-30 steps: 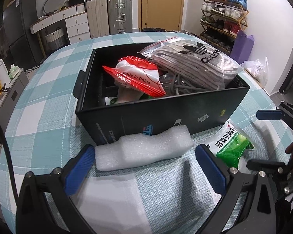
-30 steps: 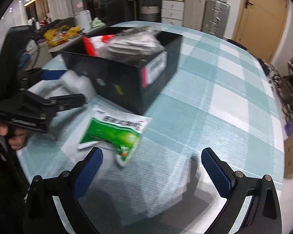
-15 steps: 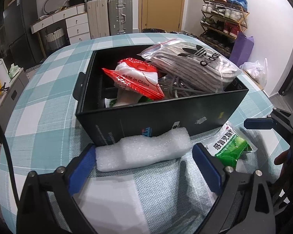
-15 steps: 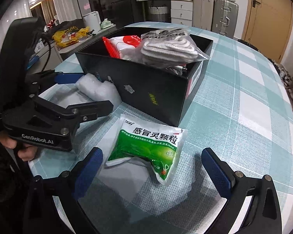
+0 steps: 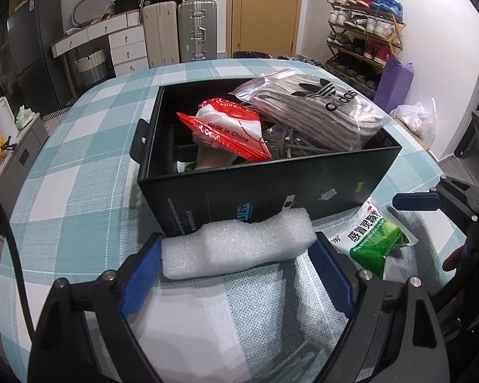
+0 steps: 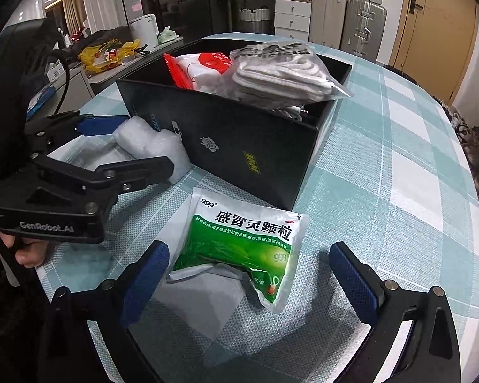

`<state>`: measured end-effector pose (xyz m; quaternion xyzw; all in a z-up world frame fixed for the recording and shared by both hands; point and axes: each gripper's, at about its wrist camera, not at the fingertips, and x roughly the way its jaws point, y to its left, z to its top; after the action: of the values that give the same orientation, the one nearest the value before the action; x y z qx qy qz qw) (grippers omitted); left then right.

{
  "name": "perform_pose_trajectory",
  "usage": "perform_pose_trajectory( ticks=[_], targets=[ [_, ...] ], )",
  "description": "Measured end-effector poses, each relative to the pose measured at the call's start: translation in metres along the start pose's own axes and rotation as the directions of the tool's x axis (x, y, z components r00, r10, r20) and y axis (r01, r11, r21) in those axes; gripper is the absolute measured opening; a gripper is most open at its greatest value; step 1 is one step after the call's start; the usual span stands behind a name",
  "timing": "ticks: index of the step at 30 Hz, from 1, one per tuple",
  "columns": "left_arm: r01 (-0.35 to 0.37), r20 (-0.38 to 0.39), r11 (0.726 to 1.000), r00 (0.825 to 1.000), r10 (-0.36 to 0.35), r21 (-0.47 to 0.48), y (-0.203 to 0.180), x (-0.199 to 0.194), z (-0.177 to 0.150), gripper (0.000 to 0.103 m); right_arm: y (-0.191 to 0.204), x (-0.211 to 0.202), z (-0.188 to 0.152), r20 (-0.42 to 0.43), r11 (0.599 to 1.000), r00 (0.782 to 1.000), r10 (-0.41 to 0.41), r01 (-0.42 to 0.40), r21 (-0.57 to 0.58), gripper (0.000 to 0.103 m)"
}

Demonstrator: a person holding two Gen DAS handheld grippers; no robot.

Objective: Organize soft objects
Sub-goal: 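Grasp the white foam strip with the left gripper while the right gripper grasps the green packet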

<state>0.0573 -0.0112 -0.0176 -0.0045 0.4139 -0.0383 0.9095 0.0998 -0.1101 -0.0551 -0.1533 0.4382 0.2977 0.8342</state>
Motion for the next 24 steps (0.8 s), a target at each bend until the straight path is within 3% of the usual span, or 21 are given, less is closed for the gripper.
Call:
perform_pose_trajectory(
  ticks=[4,8,17,24],
  targets=[
    [-0.015,0.018,1.0,1.0,0.015,0.008,0.0,-0.006,0.0,0.09,0.001,-0.001,0.0,0.007,1.0,1.0,-0.006,0.006,-0.004,0.101],
    [-0.031,0.032,1.0,0.999,0.031,0.004,0.004,-0.011,-0.001,0.09,0.003,0.0,0.001,0.004,1.0,1.0,0.01,-0.01,-0.014,0.087],
    [-0.05,0.09,0.999,0.995,0.049,0.007,0.005,-0.029,0.005,0.09,0.008,-0.003,0.0,0.019,0.998,1.0,0.024,-0.023,-0.054,0.068],
    [-0.056,0.11,0.998,0.992,0.057,-0.007,0.011,-0.037,0.007,0.09,0.011,-0.004,-0.002,0.027,0.996,0.999,0.03,-0.028,-0.088,0.063]
  ],
)
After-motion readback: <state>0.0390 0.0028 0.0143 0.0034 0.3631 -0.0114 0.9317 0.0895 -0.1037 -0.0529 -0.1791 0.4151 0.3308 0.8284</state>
